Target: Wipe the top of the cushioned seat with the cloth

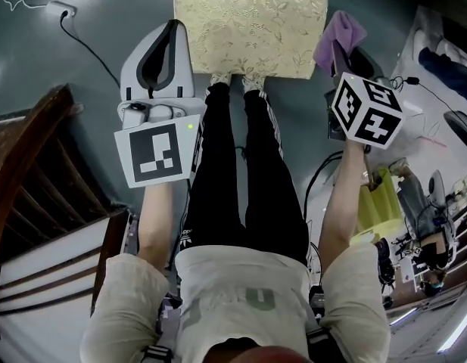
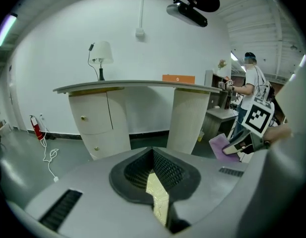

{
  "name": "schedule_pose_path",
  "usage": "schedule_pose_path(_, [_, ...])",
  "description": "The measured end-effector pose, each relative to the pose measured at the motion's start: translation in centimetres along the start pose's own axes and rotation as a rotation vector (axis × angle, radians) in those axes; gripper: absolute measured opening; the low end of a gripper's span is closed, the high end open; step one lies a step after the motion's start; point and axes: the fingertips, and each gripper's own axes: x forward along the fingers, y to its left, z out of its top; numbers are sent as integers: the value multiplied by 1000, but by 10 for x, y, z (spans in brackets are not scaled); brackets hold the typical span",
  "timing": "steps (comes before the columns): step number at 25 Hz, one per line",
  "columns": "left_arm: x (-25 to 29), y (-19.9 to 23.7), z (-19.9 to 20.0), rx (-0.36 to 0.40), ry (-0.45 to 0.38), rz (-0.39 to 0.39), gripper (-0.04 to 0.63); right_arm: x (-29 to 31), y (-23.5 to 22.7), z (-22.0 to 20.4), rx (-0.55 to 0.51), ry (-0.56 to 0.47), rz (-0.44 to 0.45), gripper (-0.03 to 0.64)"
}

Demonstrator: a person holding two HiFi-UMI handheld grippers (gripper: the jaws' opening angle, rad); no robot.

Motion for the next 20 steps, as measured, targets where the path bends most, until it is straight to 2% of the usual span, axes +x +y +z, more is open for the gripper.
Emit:
schedule_pose_path(4, [-9, 2, 21, 26, -42, 12, 6, -53, 52, 48, 15, -127, 75, 89])
schedule_pose_path(9, [-19, 5, 31, 28, -55, 24, 6, -86, 101, 79, 15, -199, 124, 89])
schedule_pose_path(17, [-30, 9, 30, 6, -41, 35, 6, -94, 135, 84, -34, -204, 190, 89])
schedule_pose_path(20, [-35, 18, 25, -17, -34, 61, 6, -81, 157, 76, -22, -181, 260, 89])
